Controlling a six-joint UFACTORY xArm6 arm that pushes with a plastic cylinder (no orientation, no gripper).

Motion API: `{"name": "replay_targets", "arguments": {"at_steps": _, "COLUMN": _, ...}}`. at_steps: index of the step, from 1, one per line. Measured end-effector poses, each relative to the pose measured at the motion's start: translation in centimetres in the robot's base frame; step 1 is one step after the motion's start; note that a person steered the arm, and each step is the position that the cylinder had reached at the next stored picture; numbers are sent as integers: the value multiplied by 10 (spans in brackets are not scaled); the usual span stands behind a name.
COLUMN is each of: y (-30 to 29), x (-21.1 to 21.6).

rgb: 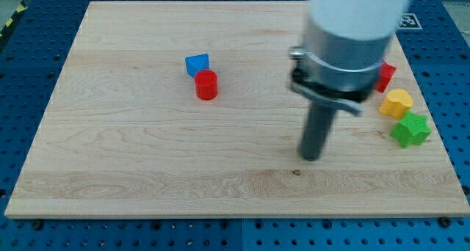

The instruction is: Push the green star slightly towards left

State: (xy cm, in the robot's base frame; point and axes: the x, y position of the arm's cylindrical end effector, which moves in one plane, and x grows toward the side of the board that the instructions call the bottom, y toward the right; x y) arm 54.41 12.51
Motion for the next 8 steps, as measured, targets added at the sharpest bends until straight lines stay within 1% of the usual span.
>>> {"name": "replay_targets", "arguments": {"at_steps": 1, "y": 73, "x": 0}}
{"name": "replay_targets", "arguments": {"at_steps": 2, "y": 121, "x": 0}}
{"name": "replay_targets", "arguments": {"at_steps": 5, "y": 205, "x": -4}}
{"name": "replay_targets", "arguments": {"at_steps": 6, "y": 204, "x": -17}}
{"name": "replay_targets", "arguments": {"at_steps": 8, "y": 154, "x": -25}}
